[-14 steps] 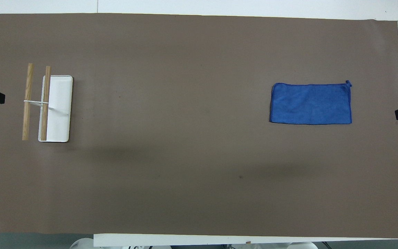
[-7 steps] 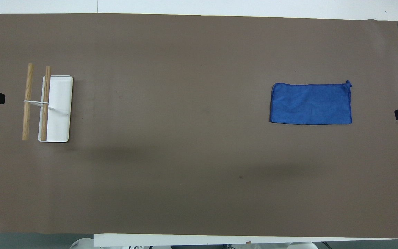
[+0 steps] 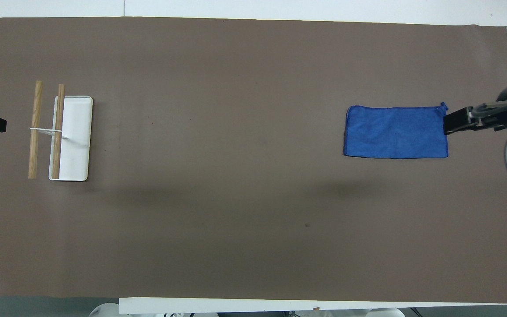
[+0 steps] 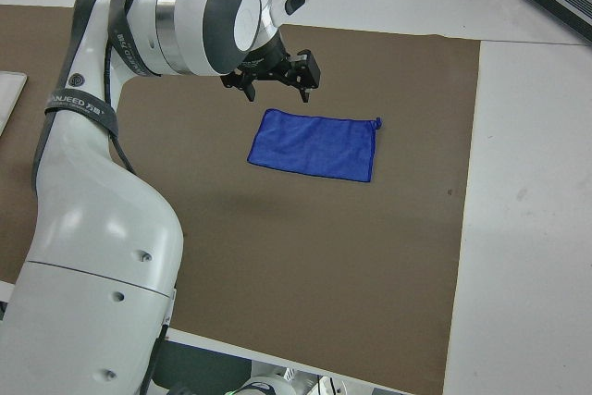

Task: Right arm passes towel to left arm to hang
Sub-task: 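Reach the right gripper to the blue towel's edge and grasp it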

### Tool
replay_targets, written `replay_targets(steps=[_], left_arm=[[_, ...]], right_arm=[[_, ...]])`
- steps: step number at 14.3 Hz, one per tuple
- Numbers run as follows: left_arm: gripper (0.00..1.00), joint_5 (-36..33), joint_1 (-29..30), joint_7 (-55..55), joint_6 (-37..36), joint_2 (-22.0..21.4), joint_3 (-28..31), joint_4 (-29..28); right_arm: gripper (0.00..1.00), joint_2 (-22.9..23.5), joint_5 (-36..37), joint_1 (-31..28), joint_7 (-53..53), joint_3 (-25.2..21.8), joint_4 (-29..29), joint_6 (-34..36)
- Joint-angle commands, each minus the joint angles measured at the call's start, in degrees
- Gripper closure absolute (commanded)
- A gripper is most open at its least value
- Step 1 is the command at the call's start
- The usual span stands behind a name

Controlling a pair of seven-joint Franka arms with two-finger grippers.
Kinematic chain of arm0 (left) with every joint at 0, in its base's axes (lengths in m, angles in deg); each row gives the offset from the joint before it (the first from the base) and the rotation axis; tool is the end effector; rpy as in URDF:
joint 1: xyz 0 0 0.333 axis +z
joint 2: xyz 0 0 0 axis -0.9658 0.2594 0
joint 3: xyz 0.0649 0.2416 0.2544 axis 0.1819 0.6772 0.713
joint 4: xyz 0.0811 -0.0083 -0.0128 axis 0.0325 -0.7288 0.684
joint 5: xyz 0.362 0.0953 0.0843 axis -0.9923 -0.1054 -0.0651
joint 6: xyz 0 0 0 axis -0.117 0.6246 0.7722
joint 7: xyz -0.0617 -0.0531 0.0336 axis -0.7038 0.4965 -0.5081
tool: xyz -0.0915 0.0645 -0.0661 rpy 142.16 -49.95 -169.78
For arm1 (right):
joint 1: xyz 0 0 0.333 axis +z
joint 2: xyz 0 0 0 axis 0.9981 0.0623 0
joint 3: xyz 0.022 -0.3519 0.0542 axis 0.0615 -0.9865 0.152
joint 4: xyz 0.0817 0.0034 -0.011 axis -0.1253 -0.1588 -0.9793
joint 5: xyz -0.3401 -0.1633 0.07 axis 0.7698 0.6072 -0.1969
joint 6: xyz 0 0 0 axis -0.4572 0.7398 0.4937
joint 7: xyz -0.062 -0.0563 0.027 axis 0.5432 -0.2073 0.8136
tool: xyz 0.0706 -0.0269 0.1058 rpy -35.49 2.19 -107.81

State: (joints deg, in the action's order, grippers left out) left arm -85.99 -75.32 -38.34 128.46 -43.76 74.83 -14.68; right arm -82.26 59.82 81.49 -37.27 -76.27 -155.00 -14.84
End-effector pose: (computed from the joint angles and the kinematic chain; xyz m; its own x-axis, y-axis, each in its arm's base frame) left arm 0.5303 -0.0256 0.6440 0.9927 -0.0152 -0.1193 -0.0156 -0.9999 -0.0025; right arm 0.5422 0.0047 0.5769 0.9978 0.0521 -0.0420 0.0541 -0.9974 0.0481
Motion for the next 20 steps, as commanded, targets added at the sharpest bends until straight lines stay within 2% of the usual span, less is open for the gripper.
replay_targets(steps=[1,5,7,10,15,18,20], left_arm=[[0.00,-0.75,-0.09,-0.55,1.29,-1.73,0.06,-2.15],[0.00,-0.75,-0.09,-0.55,1.29,-1.73,0.06,-2.15],[0.00,-0.75,-0.09,-0.55,1.29,-1.64,0.06,-2.15],[0.00,-0.75,-0.09,-0.55,1.29,-1.73,0.06,-2.15],[0.00,-0.75,-0.09,-0.55,1.29,-1.73,0.06,-2.15],[0.00,-0.75,-0.09,-0.55,1.29,-1.73,0.06,-2.15],[0.00,-0.75,-0.09,-0.55,1.29,-1.73,0.06,-2.15]], right_arm=[[0.00,3.72,-1.00,-0.16,0.64,0.00,-3.76,-7.76],[0.00,10.75,-1.70,-0.94,0.82,0.00,-4.47,-15.93],[0.00,12.78,-1.79,-1.12,0.82,0.00,-6.39,-20.41],[0.00,12.79,-1.79,-1.12,0.20,0.00,-12.62,-26.66],[0.00,14.28,-1.79,-2.61,-4.53,-0.08,-17.99,-32.38],[0.02,16.03,-1.79,-2.96,-4.63,-0.08,-19.06,-35.64],[0.07,16.21,-1.79,-2.88,-4.63,0.00,-19.93,-37.04]])
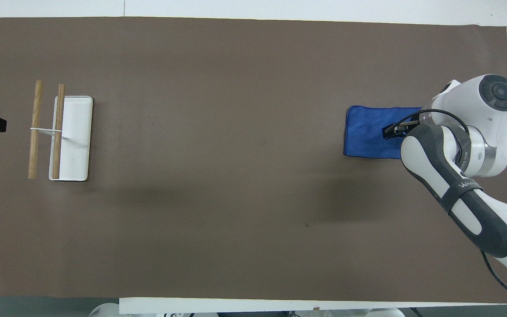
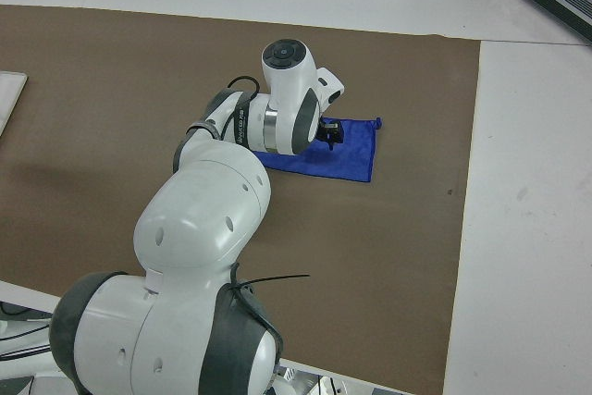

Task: Right arm passes towel to left arm to hang
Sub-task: 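Reach the right gripper to the blue towel's edge and grasp it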

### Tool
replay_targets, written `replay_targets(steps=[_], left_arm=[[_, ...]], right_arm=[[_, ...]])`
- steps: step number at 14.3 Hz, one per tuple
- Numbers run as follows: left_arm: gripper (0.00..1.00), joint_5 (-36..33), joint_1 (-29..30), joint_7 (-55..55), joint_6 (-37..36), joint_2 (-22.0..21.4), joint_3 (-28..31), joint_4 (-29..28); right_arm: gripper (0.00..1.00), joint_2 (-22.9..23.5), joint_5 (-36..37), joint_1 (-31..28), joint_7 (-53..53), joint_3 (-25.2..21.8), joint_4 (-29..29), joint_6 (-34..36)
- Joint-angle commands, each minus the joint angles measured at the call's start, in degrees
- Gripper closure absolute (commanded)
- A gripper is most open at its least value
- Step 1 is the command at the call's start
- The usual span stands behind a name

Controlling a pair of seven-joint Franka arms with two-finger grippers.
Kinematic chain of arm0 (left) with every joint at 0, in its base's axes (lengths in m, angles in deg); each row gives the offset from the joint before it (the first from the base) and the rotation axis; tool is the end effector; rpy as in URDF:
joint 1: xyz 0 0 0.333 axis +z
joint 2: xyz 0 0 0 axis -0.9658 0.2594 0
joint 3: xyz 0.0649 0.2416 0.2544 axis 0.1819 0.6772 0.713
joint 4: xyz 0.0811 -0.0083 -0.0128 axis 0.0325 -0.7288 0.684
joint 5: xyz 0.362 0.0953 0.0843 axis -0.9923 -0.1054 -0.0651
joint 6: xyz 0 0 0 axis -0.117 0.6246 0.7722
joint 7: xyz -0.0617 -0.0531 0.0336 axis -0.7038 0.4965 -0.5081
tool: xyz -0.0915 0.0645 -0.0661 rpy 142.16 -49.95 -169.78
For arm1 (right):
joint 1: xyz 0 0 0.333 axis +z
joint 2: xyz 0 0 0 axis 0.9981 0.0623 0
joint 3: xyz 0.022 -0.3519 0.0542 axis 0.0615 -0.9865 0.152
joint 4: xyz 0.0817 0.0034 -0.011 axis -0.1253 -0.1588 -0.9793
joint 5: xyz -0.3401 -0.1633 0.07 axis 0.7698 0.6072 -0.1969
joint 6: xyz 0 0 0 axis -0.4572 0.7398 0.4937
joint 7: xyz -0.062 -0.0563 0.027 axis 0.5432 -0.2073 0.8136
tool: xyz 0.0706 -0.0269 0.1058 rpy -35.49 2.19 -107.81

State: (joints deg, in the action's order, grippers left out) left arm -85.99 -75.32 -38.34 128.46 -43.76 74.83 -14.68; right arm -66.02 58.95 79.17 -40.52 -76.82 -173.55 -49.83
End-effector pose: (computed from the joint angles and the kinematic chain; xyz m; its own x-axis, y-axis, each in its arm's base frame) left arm 0.5303 -0.0256 0.6440 0.9927 -0.0152 -0.1193 -0.0156 -0.9999 -0.0025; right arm 0.5818 -0.0214 0.3201 0.9967 0.0725 -0.0352 0.0724 -0.9974 -0.0043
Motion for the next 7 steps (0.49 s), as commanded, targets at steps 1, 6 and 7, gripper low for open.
replay_targets(steps=[1,6,7], left_arm=[[0.00,-0.75,-0.09,-0.55,1.29,-1.73,0.06,-2.15],[0.00,-0.75,-0.09,-0.55,1.29,-1.73,0.06,-2.15],[0.00,-0.75,-0.09,-0.55,1.29,-1.73,0.06,-2.15]], right_arm=[[0.11,-0.11,-0.92,-0.56,-1.47,0.55,-2.34,-3.02],[0.46,-0.03,-0.92,-0.65,-3.22,0.55,-3.76,-3.82],[0.65,-0.03,-0.92,-0.65,-3.22,0.55,-3.76,-3.82]])
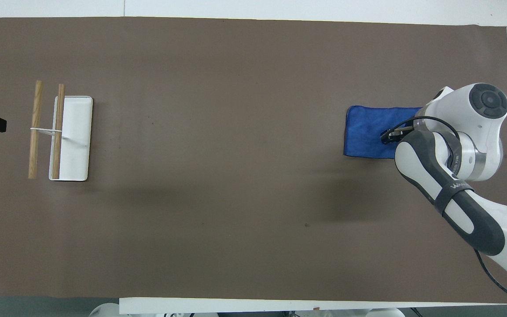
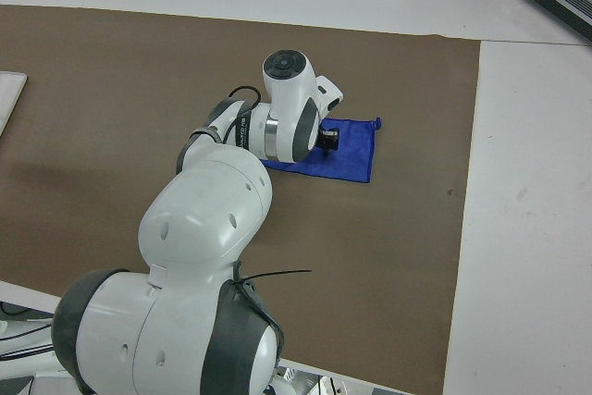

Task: Right arm passes towel to left arm to hang
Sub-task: 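Lift the towel with the right gripper while the left gripper approaches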

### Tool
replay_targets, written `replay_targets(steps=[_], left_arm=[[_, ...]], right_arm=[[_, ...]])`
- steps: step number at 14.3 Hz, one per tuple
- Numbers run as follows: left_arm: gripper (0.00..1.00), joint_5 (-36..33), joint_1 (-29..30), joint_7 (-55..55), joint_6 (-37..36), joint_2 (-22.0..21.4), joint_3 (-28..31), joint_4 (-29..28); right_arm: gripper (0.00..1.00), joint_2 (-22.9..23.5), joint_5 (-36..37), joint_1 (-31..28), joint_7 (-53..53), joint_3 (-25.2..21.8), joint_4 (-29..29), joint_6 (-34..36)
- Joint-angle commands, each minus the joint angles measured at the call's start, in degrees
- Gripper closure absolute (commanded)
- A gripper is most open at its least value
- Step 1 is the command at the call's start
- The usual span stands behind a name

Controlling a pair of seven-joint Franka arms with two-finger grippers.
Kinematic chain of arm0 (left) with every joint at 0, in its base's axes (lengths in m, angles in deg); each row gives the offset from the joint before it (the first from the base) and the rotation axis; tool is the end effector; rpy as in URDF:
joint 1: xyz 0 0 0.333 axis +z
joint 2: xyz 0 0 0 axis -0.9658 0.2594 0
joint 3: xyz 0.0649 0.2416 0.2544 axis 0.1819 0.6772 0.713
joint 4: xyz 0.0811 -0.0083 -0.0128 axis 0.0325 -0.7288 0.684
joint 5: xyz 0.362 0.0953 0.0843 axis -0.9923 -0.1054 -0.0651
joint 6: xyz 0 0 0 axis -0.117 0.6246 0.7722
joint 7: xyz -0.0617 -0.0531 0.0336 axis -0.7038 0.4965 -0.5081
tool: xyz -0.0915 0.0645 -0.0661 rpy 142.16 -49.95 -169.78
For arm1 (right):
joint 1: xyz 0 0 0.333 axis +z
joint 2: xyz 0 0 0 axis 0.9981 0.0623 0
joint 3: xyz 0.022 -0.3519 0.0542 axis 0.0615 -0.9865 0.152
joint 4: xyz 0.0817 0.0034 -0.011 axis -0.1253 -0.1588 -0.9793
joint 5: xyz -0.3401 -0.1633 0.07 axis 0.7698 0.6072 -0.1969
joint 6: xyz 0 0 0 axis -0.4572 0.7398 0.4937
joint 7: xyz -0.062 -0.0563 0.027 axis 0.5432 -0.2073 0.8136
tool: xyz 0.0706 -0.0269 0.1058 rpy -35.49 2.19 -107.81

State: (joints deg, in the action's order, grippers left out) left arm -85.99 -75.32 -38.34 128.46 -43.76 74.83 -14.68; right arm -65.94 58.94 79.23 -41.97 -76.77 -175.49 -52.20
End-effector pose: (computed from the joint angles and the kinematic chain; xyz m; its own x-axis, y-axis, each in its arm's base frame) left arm 0.5303 -0.0256 0.6440 0.9927 -0.0152 -0.1193 -0.0156 -0.9999 -0.0025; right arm 0.5758 -0.0196 0.3090 0.9945 0.1003 -0.0288 0.1001 -0.9950 -0.0058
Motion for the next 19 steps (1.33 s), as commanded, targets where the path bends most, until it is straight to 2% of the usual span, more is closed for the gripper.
replay_targets(steps=[1,3,4,5,8,11,13,14,17,19], left_arm=[[0.00,-0.75,-0.09,-0.55,1.29,-1.73,0.06,-2.15],[0.00,-0.75,-0.87,-0.46,0.85,-1.73,-0.02,-2.23],[0.00,-0.75,-0.88,-0.55,1.46,-1.64,-0.29,-2.15],[0.00,-0.75,-0.79,-0.72,1.73,-1.64,-0.29,-2.15],[0.00,-0.75,-0.09,-1.25,1.29,-1.99,-0.11,-2.50],[0.00,-0.75,0.00,-4.93,3.30,-2.34,-0.03,-4.17],[0.00,-0.75,-1.48,-13.94,10.92,-2.60,-0.46,-6.52],[0.00,-0.57,-4.28,-20.61,14.09,-3.39,-0.55,-8.19],[0.00,0.22,-10.52,-41.27,20.17,-2.17,-0.64,-9.26],[0.00,1.27,-14.31,-52.26,23.68,-0.24,-0.64,-9.09]], right_arm=[[0.81,-0.11,-0.91,-0.71,-1.69,0.51,-1.74,-1.45],[0.96,-0.11,-0.91,-0.71,-1.52,0.51,-1.21,-1.01],[1.00,-0.11,-0.91,-0.62,-1.51,0.51,-0.51,-0.40],[1.00,-0.11,-0.91,-0.54,-1.51,0.51,0.54,0.83],[1.00,-0.72,-1.08,-0.01,-1.43,0.60,8.34,12.48],[1.00,-0.81,-7.21,0.34,-0.73,1.39,17.66,24.62],[1.00,-1.07,-11.52,0.34,1.90,2.26,21.80,30.16],[1.00,-1.34,-13.98,0.43,4.26,3.22,23.56,32.28],[1.00,-1.25,-20.22,0.96,16.20,7.88,28.05,33.36],[1.00,-1.25,-26.18,3.75,25.68,8.59,29.72,32.40]])
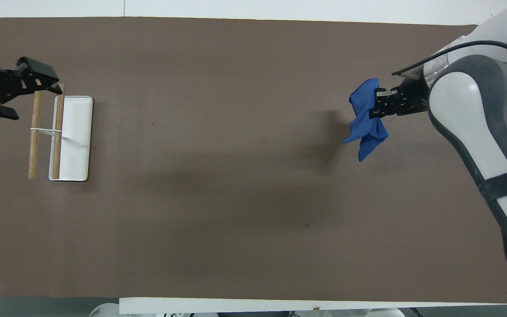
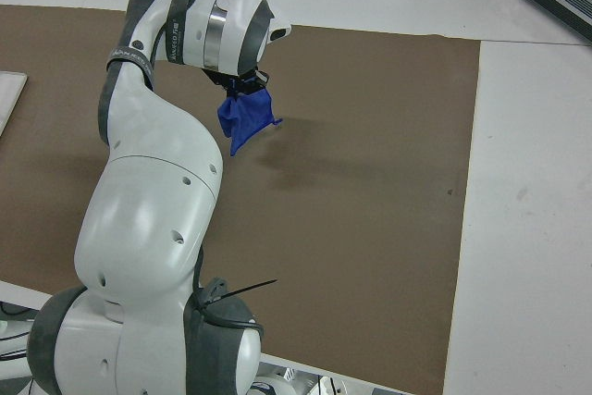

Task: Right arm passes towel to left arm to hang
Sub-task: 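Lift the towel with the right gripper while the left gripper approaches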

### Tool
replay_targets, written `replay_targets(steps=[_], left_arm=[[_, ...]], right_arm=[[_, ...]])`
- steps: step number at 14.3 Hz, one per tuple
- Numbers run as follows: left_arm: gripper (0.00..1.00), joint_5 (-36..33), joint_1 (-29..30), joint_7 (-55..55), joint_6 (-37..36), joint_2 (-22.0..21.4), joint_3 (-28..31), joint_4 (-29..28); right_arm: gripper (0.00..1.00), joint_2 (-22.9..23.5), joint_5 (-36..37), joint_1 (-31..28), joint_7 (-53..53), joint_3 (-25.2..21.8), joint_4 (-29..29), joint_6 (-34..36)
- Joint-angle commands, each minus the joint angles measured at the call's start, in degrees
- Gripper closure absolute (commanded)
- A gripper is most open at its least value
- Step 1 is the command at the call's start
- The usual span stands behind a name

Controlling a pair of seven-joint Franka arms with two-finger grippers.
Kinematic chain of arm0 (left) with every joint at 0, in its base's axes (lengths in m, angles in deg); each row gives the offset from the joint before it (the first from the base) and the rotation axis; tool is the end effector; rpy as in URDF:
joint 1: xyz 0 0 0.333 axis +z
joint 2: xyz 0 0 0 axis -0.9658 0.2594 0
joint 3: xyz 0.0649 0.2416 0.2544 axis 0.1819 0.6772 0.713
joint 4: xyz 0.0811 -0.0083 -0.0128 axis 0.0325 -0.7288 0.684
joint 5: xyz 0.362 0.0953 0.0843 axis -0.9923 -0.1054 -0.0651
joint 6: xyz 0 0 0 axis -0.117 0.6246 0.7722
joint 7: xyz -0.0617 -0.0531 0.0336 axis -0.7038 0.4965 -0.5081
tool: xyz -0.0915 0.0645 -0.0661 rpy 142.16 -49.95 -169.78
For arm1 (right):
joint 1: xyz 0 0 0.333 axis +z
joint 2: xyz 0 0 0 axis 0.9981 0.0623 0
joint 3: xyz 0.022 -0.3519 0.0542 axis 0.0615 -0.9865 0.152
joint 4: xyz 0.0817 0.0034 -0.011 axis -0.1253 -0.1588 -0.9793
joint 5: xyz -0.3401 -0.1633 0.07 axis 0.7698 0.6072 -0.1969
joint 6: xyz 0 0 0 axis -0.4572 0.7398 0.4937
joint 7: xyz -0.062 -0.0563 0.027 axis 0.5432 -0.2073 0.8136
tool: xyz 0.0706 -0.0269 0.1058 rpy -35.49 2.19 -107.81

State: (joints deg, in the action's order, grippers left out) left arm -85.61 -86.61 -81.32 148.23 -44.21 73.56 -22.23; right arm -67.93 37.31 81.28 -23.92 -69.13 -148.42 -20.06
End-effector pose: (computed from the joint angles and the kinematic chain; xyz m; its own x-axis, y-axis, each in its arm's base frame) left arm 0.5455 -0.1504 0.6172 0.8663 0.4951 0.0662 0.4903 -0.8682 0.0771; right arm 0.6133 0.1101 0.5029 0.9777 -0.1258 -0.1681 -0.1780 -0.9215 -0.3451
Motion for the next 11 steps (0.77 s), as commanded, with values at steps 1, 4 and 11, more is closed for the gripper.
replay_targets(steps=[1,4,11], left_arm=[[0.00,1.76,-4.86,-14.39,6.54,1.08,0.63,-1.54],[0.01,2.91,-9.88,-26.36,12.00,4.51,0.63,-0.31],[0.01,8.54,-19.20,-45.89,15.45,10.14,0.71,1.98]], right_arm=[[1.00,0.74,-7.89,3.11,11.86,0.95,3.44,-0.36],[1.00,1.00,-13.63,7.33,23.13,0.95,4.06,-4.12],[1.00,1.44,-22.77,14.11,40.72,0.95,3.45,-14.60]])
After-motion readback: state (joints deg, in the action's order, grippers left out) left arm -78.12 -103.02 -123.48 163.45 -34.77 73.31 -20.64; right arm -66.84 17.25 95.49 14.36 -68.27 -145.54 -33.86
